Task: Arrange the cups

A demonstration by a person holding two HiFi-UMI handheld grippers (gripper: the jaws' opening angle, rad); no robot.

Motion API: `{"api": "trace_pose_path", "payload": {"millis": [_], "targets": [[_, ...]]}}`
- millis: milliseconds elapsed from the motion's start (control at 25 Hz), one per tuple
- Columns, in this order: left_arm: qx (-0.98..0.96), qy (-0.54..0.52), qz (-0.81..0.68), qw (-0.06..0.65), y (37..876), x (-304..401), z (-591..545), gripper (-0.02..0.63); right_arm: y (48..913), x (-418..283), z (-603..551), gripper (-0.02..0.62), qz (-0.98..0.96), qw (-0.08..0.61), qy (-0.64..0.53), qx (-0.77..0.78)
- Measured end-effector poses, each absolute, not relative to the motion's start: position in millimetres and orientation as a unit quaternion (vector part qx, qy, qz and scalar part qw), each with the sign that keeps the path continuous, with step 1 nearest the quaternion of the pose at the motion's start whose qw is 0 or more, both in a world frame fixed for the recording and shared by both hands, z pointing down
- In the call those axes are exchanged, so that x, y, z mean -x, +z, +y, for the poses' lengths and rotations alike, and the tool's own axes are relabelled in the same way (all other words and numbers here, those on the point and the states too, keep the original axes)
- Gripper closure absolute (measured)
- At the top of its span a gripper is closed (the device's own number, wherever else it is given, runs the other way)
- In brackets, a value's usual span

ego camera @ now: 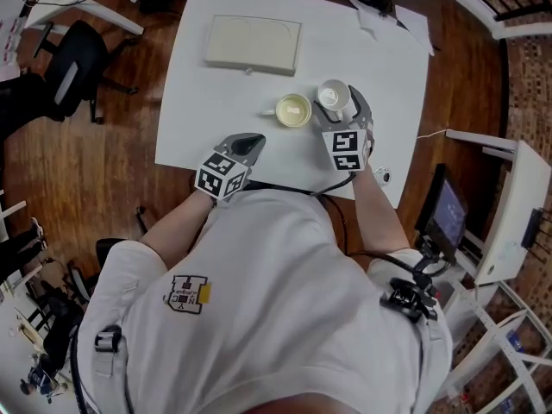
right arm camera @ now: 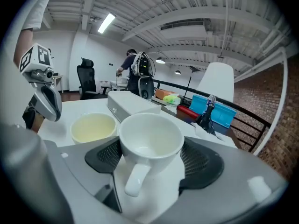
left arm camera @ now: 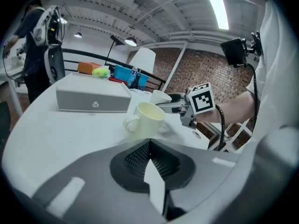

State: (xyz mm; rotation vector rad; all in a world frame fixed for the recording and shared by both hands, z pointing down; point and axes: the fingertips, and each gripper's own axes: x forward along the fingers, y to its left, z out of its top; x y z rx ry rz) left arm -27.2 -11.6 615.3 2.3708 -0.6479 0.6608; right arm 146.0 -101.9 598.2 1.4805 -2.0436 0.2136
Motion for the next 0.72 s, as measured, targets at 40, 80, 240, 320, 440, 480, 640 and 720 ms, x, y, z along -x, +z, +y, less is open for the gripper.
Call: {"api": "trace_pose_path", "payload": {"millis": [40, 80, 240, 320, 440, 480, 640, 720], "targets": [[-0.893, 0.242, -0.244, 0.289, 611.9, 26.5, -17.3, 0.606, 590.3, -144.6, -103.9, 0.206, -0.770, 0.298, 0.076, -0.559], [-0.897, 0.236, -0.244, 0.284, 608.2, 26.0, -23.0, 0.606, 582.0, -142.5, -105.7, 0.207, -0.772, 0.296, 0.072, -0.559], [-0.909, 0.213, -0.244, 0.261, 593.3, 27.9, -46.9, 0.606, 547.7, -123.2, -117.6, 0.206, -0.782, 0.284, 0.054, -0.552], [-0.914, 0.203, -0.247, 0.252, 587.0, 31.5, -57.8, 0.606, 533.1, -108.3, -124.2, 0.206, -0.790, 0.278, 0.049, -0.544], [-0.919, 0.187, -0.250, 0.241, 577.1, 40.0, -69.5, 0.606, 515.7, -80.5, -133.6, 0.206, -0.805, 0.271, 0.045, -0.526], [-0.920, 0.182, -0.252, 0.237, 574.0, 44.7, -73.9, 0.606, 511.1, -69.1, -137.9, 0.206, -0.810, 0.269, 0.042, -0.519], [-0.923, 0.168, -0.266, 0.222, 562.7, 67.5, -94.7, 0.606, 500.7, -19.0, -159.4, 0.206, -0.829, 0.273, 0.034, -0.487], [-0.924, 0.161, -0.274, 0.214, 557.4, 78.2, -105.9, 0.606, 500.0, 4.9, -171.9, 0.206, -0.838, 0.276, 0.037, -0.470]]}}
